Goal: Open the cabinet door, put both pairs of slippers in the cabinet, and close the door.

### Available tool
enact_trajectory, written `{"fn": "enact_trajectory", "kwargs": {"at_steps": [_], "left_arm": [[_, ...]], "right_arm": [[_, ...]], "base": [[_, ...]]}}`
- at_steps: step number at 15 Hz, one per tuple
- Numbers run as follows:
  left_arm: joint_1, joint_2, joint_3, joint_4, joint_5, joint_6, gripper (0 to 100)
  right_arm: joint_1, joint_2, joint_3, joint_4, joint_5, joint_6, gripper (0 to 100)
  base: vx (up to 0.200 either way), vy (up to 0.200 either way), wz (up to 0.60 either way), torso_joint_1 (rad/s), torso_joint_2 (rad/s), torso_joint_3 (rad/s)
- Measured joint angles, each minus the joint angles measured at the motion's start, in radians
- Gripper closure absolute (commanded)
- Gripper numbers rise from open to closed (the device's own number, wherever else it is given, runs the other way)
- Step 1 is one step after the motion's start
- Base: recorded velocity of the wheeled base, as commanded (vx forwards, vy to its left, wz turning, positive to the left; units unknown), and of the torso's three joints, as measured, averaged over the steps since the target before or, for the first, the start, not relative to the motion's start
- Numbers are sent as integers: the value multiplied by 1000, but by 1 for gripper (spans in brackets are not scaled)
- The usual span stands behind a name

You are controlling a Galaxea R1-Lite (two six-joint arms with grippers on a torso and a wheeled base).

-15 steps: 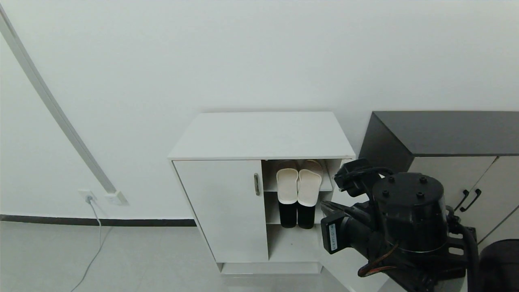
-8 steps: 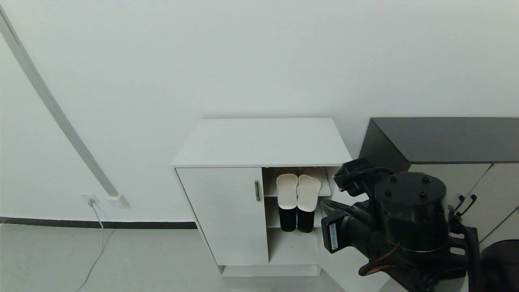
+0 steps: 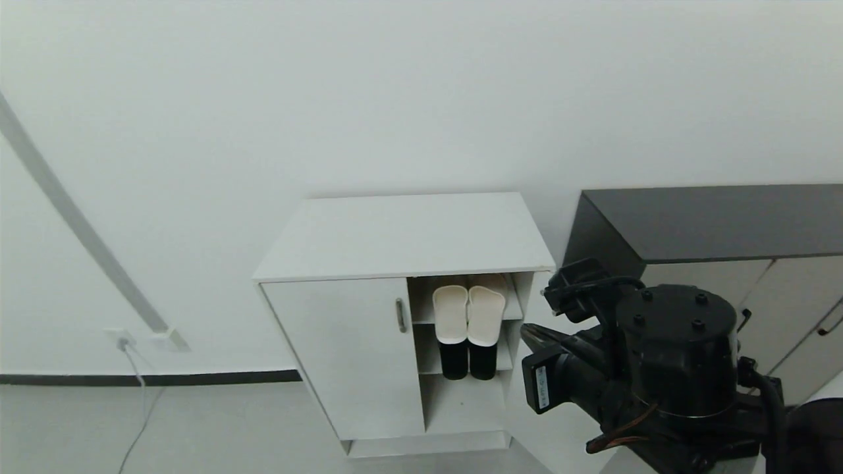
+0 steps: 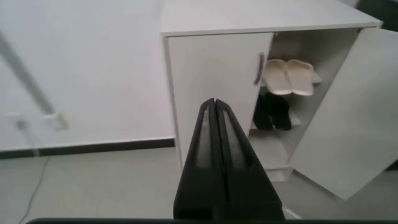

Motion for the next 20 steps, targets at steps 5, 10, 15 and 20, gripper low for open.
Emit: {"fn": "enact_trajectory", "kwargs": {"at_steps": [5, 10, 15, 20], "left_arm": [[0, 0, 0, 0, 0, 0, 100], [2, 0, 0, 0, 0, 0, 100], [0, 0, 0, 0, 0, -1, 100], [0, 0, 0, 0, 0, -1, 100]], "right_arm": [[-24, 1, 0, -23, -2, -17, 100], [-28, 3, 7, -35, -3, -28, 100], [-26, 4, 12, -38, -3, -41, 100], [-105, 31, -26, -34, 0, -43, 100]], "base": [[0, 0, -120, 4, 0, 0], [-40, 0, 0, 1, 1, 0], [-200, 0, 0, 0, 3, 3], [-40, 0, 0, 0, 1, 0]]}}
